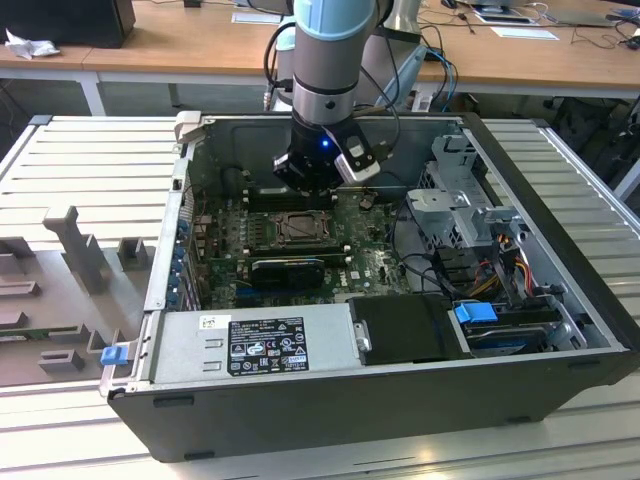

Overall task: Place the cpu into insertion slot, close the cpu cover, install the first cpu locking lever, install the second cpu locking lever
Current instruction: 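Install the second cpu locking lever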

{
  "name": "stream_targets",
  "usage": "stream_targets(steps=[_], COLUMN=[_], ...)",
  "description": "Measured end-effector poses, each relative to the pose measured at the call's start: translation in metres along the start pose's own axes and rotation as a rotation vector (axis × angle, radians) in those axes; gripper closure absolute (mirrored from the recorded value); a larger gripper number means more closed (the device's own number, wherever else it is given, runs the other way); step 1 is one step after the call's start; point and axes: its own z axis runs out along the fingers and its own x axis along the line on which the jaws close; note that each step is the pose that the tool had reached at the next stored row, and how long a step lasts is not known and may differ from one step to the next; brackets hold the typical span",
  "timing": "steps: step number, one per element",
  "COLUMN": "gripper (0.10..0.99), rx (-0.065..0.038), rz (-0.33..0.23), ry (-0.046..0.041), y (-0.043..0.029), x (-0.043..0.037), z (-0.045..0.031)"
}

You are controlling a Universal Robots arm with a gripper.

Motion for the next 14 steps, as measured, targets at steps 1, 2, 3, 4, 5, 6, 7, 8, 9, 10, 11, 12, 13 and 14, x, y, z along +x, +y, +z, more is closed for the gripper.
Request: stream_targets(steps=[1, 2, 3, 4, 5, 6, 7, 8, 9, 10, 11, 12, 13, 14], gripper=[0.98, 0.98, 0.98, 0.98, 0.98, 0.98, 0.98, 0.98, 0.98, 0.98, 0.98, 0.98, 0.98, 0.98], rx=[0.0, 0.0, 0.0, 0.0, 0.0, 0.0, 0.0, 0.0, 0.0, 0.0, 0.0, 0.0, 0.0, 0.0], rz=[0.0, 0.0, 0.0, 0.0, 0.001, 0.001, 0.001, 0.001, 0.001, 0.001, 0.001, 0.001, 0.001, 0.002], ry=[0.0, -0.0001, -0.0001, 0.0, -0.0001, -0.0001, -0.0002, -0.0002, -0.0002, -0.0002, -0.0002, -0.0002, -0.0002, -0.0002], y=[-0.0007, -0.0019, -0.0027, -0.0035, -0.0037, -0.0037, -0.0034, -0.0032, -0.0028, -0.0019, -0.0016, -0.0013, -0.0008, -0.0007], x=[0.0001, 0.0001, 0.0002, 0.0002, 0.0003, 0.0003, 0.0002, 0.0002, 0.0002, 0.0001, 0.0001, 0.0, 0.0, 0.0], z=[-0.0001, -0.0002, -0.0003, -0.0008, -0.0017, -0.0029, -0.006, -0.0079, -0.0112, -0.0175, -0.0199, -0.0223, -0.0258, -0.0272])
